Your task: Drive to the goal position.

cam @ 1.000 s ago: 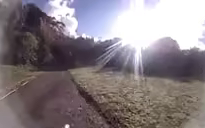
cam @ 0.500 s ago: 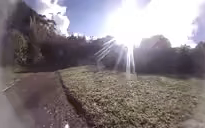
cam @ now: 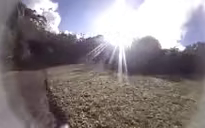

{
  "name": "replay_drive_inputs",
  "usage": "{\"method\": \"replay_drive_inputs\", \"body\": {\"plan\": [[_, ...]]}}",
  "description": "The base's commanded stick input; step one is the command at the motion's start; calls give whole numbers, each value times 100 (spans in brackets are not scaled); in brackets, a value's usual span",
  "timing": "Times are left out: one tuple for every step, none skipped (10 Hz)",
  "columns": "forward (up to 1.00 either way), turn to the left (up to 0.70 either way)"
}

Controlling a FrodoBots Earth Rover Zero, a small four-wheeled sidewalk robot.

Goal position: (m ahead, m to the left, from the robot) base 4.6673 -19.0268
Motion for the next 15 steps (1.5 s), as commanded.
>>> {"method": "replay_drive_inputs", "body": {"plan": [[70, -35], [70, -35], [70, -35], [70, -35], [70, -35], [70, -35], [70, -35], [70, -35], [70, -35], [70, -35], [70, -35], [70, -35], [70, -35], [70, -32], [70, -18]]}}
